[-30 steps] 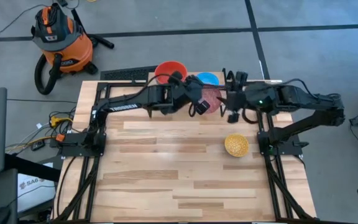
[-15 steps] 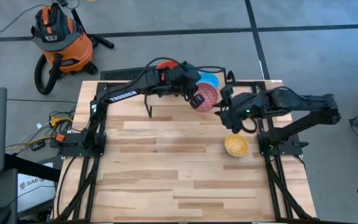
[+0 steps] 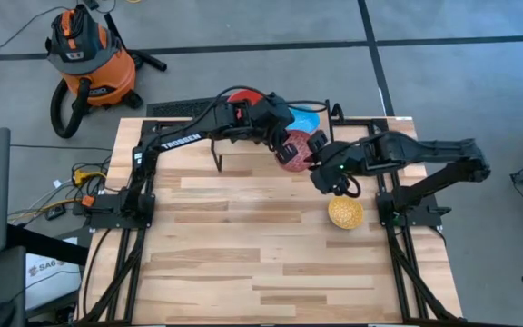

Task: Place and stack bowls onto a shelf
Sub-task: Stack the red bowl on top of the light blue patterned bowl on the shelf

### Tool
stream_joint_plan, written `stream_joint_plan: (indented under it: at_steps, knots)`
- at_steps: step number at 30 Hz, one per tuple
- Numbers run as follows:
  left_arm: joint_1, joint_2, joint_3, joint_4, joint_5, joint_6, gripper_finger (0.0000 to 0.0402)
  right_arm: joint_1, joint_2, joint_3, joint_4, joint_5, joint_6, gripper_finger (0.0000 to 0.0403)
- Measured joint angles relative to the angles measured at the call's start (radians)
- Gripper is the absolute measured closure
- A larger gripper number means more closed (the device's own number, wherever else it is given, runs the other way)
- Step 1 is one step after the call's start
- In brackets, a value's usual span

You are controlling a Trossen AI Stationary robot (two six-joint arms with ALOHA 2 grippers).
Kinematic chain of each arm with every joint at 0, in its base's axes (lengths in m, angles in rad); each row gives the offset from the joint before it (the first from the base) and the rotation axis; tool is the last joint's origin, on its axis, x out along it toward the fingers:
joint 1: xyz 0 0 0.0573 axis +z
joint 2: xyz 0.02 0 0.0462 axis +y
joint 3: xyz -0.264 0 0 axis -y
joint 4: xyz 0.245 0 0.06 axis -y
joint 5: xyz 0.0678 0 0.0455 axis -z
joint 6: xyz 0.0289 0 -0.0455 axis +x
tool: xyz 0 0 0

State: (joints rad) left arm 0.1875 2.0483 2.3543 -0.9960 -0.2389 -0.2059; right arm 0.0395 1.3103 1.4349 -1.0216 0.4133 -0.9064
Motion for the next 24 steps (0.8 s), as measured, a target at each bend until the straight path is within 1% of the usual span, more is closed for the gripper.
stream_joint_plan:
  at_steps: [4, 7, 10, 14, 18, 24]
  knots:
    - [0.0, 0.0, 0.0, -0.022, 0.036, -0.035, 0.0399, 0.0, 0.007, 0.0, -0.007, -0.016, -0.017, 0.0278]
    - [0.0, 0.0, 0.0, -0.019, 0.083, -0.035, 0.0399, 0.0, 0.007, 0.0, -0.012, -0.055, -0.024, 0.0295]
    - [0.007, 0.0, -0.002, 0.005, 0.146, -0.041, 0.0399, 0.001, 0.012, 0.003, -0.03, -0.091, -0.03, 0.0301]
    - [0.016, 0.0, -0.002, 0.025, 0.202, -0.069, 0.0398, 0.021, 0.029, 0.003, -0.044, -0.092, -0.035, 0.0303]
    - [0.016, 0.001, -0.003, 0.022, 0.228, -0.1, 0.0396, 0.036, 0.034, 0.002, -0.046, -0.092, -0.056, 0.0309]
    - [0.006, 0.001, -0.002, 0.009, 0.231, -0.124, 0.0392, 0.038, 0.038, -0.001, -0.042, -0.114, -0.061, 0.034]
